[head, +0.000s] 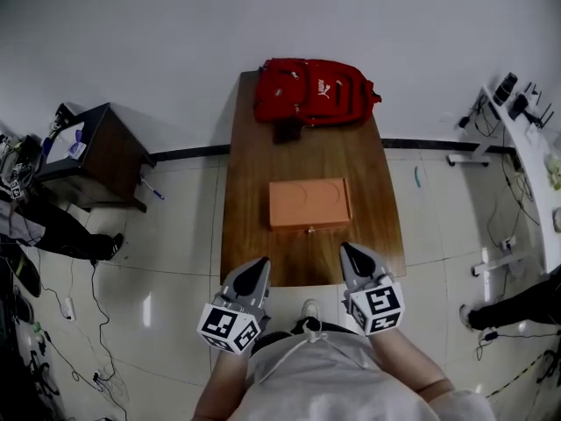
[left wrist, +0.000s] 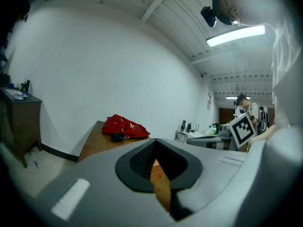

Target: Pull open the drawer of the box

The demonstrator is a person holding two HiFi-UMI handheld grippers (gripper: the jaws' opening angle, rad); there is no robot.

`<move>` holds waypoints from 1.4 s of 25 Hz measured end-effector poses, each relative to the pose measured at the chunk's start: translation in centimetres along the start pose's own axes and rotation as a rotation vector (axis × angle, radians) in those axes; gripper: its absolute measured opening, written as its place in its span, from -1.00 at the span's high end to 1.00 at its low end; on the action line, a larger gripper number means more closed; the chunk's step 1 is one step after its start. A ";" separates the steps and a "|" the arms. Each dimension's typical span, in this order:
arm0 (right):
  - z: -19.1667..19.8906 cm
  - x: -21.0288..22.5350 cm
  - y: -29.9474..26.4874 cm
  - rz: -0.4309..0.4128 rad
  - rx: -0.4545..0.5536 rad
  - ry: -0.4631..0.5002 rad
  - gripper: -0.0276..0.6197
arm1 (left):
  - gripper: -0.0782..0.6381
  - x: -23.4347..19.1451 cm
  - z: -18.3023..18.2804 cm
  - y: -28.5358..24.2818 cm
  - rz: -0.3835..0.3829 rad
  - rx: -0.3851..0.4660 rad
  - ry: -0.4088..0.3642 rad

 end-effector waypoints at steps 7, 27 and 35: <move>1.8 1.9 -4.1 -0.046 -0.069 -0.040 0.89 | 0.77 -1.6 -0.2 -3.6 -0.044 -0.045 0.025; 8.8 -2.1 -13.8 -0.072 -0.401 -0.131 0.68 | 0.77 -10.3 1.3 -8.0 -0.005 -0.257 0.103; 12.1 -2.7 -16.5 -0.020 -0.492 -0.321 0.58 | 0.77 -13.2 3.8 -7.4 -0.032 -0.305 0.167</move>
Point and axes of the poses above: the fingertips, and each gripper's own axes: y backward along the fingers, x to its right, z out of its underside, the point moved 9 cm from there along y, backward along the fingers, and after that the axes turned 15 degrees about y, right-handed, at the moved point
